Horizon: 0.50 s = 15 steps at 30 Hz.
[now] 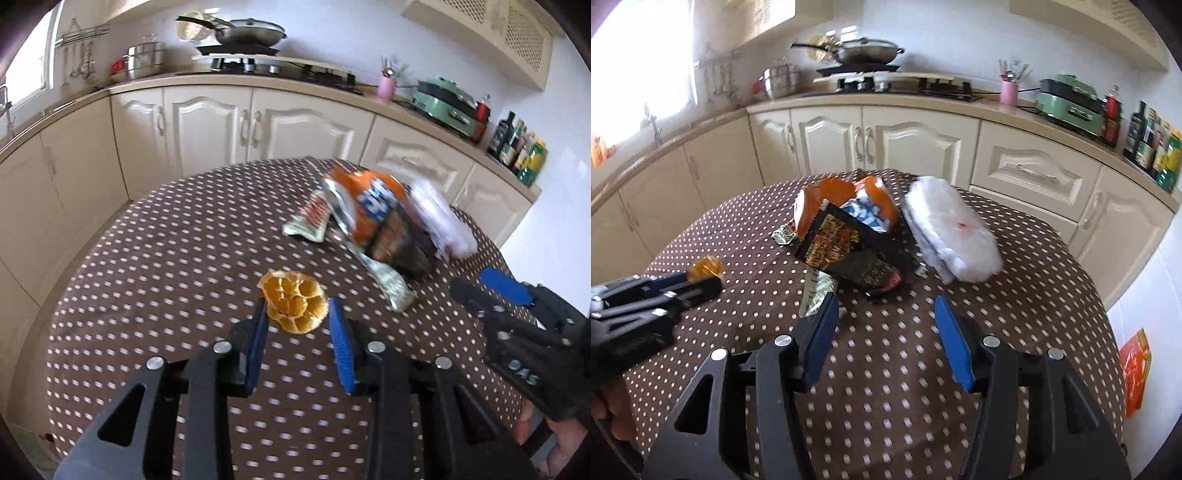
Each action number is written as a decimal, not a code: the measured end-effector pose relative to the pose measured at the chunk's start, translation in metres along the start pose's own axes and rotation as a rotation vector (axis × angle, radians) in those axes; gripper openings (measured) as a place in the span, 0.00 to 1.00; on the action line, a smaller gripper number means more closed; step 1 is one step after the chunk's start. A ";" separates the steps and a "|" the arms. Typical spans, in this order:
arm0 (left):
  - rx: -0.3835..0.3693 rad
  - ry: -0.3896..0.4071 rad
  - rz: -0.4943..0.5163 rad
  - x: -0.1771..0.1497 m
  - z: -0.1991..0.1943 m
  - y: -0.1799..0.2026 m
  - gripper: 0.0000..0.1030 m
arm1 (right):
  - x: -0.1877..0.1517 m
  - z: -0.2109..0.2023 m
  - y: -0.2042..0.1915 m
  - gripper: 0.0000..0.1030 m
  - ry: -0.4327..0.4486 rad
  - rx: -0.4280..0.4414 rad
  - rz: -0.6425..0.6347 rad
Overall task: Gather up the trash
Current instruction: 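Grasp the round orange rind with the left tool while the right tool grasps the dark snack bag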
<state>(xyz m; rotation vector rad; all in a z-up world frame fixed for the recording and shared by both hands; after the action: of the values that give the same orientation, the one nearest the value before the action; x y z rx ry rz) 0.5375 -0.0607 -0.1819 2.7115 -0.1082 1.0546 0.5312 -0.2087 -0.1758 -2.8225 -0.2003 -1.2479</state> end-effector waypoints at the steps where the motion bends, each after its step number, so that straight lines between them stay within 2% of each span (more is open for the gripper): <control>1: 0.002 0.003 -0.002 0.000 -0.002 -0.003 0.31 | 0.002 0.005 -0.002 0.50 -0.007 -0.005 -0.014; 7: -0.014 -0.002 -0.007 0.004 0.000 -0.013 0.31 | 0.006 0.043 -0.016 0.50 -0.083 -0.044 -0.130; 15: -0.041 -0.006 -0.008 0.002 0.002 -0.021 0.31 | 0.014 0.062 -0.026 0.53 -0.103 -0.088 -0.244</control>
<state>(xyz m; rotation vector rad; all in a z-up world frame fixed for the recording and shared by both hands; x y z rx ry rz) 0.5438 -0.0410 -0.1861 2.6766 -0.1183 1.0302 0.5825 -0.1757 -0.2080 -3.0140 -0.5218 -1.1781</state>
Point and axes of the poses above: each gripper's, at about its wrist camera, not at the fingertips, and z roughly the way its jaws point, y to its right, x to its top, the point moved 5 cm from there along z, roughly the way its jaws point, and after that the axes turned 2 degrees about -x, right-handed, at the moved point
